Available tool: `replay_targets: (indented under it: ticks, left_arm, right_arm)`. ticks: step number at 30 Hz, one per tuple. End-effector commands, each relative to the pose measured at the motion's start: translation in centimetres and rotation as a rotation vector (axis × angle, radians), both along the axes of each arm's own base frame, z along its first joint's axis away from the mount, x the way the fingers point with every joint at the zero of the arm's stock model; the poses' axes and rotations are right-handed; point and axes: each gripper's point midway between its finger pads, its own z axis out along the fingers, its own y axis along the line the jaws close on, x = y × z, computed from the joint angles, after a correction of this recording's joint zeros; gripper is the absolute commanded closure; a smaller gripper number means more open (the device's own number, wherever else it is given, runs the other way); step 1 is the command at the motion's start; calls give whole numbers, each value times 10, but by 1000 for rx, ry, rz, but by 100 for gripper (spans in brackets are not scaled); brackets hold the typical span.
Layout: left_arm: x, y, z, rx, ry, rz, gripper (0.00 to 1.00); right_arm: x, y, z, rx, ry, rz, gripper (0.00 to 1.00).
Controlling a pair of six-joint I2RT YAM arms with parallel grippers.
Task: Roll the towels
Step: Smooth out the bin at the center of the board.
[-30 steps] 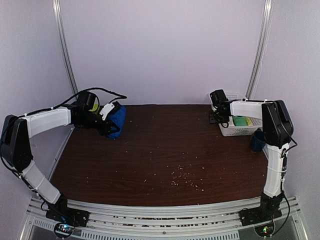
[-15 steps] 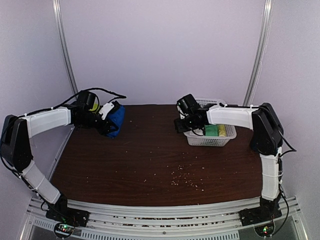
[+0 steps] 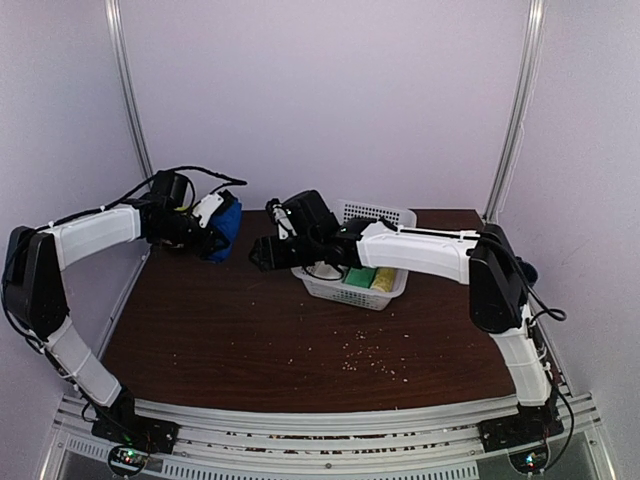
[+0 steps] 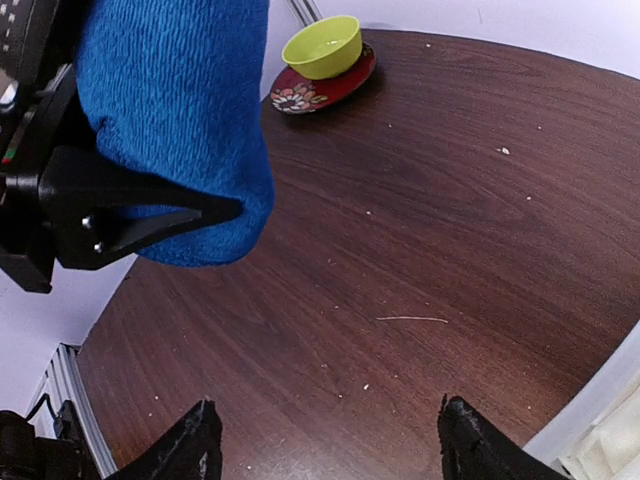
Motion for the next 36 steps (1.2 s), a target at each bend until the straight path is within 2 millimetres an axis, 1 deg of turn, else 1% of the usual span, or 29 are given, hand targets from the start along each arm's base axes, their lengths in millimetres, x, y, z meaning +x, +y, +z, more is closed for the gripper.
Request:
replay_targets:
  ticks: [1, 2, 4, 6, 7, 9, 12, 14, 15, 16, 17, 18, 20, 22, 24, 26, 28, 33, 35, 36]
  left_arm:
    - [19, -1, 43, -28, -91, 6, 100]
    - [21, -5, 49, -41, -84, -2, 100]
    - [25, -13, 57, -71, -53, -11, 100]
    - [29, -26, 61, -86, -15, -21, 100]
    - [30, -33, 59, -79, 9, -21, 100]
    - [32, -52, 58, -53, 22, -25, 100]
    - [31, -84, 50, -8, 49, -41, 100]
    - [28, -109, 45, -5, 90, -72, 100]
    - [27, -120, 42, -10, 117, -85, 100]
    - [26, -133, 46, -27, 134, -101, 100]
    - [26, -142, 41, -32, 169, -107, 100]
    - [25, -153, 32, -21, 205, -104, 100]
    - [24, -166, 23, 7, 246, -85, 100]
    - [29, -169, 16, 44, 229, -8, 100]
    - [35, -171, 13, 50, 215, 38, 100]
    - [41, -173, 15, 34, 215, 76, 100]
    - [42, -181, 18, -5, 224, 59, 100]
    - [34, -208, 41, -133, 245, -28, 100]
    - [28, -218, 45, -187, 274, -66, 100]
    - [25, -222, 44, -208, 291, -76, 100]
  right_arm:
    - [5, -26, 48, 89, -55, -40, 25]
    - [7, -41, 58, 89, -76, -75, 24]
    - [13, -75, 71, 67, -115, -159, 23]
    - [18, -114, 80, 43, -143, -240, 23]
    - [21, -136, 79, 21, -150, -284, 23]
    - [25, -175, 83, -12, -173, -369, 22]
    - [30, -230, 77, -53, -180, -478, 22]
    - [30, -257, 71, -75, -179, -531, 22]
    - [28, -268, 67, -85, -180, -552, 22]
    - [26, -275, 64, -93, -180, -568, 21]
    - [24, -281, 61, -98, -179, -576, 21]
    - [23, -284, 58, -103, -175, -579, 21]
    - [20, -288, 53, -110, -169, -583, 21]
    - [19, -289, 47, -113, -163, -581, 21]
    - [18, -290, 44, -114, -160, -580, 21]
    - [17, -289, 41, -108, -157, -578, 21]
    - [17, -289, 39, -103, -157, -575, 21]
    - [14, -289, 31, -111, -148, -568, 21]
    - [14, -292, 27, -121, -147, -576, 21]
    - [14, -295, 25, -133, -147, -587, 21]
